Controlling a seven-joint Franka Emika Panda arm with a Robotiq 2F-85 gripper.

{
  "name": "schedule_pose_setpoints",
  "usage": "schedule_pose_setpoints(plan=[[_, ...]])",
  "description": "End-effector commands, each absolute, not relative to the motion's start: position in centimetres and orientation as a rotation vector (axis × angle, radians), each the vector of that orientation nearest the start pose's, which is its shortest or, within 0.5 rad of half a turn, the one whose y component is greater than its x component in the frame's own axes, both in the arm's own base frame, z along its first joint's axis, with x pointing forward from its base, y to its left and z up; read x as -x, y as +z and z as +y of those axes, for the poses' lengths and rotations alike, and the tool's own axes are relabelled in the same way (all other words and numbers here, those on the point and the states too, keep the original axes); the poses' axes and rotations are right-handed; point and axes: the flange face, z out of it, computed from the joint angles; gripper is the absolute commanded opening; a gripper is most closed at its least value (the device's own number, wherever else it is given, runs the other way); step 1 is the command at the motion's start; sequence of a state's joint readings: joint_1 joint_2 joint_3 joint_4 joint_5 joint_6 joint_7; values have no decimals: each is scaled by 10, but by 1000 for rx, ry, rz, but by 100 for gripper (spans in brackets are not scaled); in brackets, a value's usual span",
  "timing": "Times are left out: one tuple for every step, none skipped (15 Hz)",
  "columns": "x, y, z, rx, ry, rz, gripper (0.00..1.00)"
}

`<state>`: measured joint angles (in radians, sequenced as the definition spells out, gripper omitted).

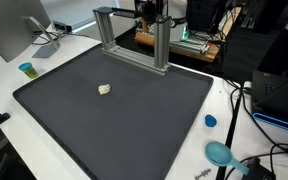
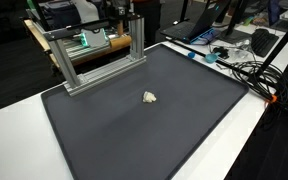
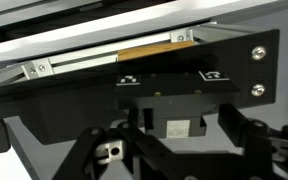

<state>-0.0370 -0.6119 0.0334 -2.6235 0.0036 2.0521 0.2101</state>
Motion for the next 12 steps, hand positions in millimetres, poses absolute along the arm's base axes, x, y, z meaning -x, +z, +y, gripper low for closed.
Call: schedule_pose_setpoints(plan=[[-354, 444, -1, 3146, -121, 395, 70], [-354, 444, 0, 3150, -128, 405, 68], [-353, 443, 0, 3153, -133, 415, 56], [-353, 442, 0, 3158, -137, 424, 57], [-352, 441, 1, 3167, -141, 430, 60], [-352, 441, 1, 3179, -140, 433, 57], [-351, 442, 1, 3189, -140, 436, 58], [-351, 442, 2, 3201, -137, 432, 61], [-351, 443, 3, 3211, -131, 427, 63], [-350, 444, 4, 3223, -131, 417, 64], [-350, 447, 4, 3239, -126, 402, 68], [-350, 447, 5, 3247, -128, 394, 68]])
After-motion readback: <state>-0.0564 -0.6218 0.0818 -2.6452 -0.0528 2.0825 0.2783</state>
